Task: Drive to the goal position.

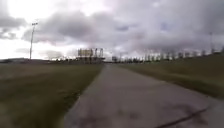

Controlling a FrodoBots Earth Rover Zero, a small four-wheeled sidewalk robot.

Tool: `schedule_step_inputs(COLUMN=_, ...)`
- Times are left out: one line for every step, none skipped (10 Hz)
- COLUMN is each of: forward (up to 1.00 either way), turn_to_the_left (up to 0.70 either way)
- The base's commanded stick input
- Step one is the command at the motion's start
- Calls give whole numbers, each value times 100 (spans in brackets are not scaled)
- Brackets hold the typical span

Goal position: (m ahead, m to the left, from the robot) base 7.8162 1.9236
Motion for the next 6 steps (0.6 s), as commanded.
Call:
schedule_step_inputs(forward=100, turn_to_the_left=1)
schedule_step_inputs(forward=100, turn_to_the_left=1)
schedule_step_inputs(forward=100, turn_to_the_left=1)
schedule_step_inputs(forward=100, turn_to_the_left=1)
schedule_step_inputs(forward=100, turn_to_the_left=1)
schedule_step_inputs(forward=100, turn_to_the_left=1)
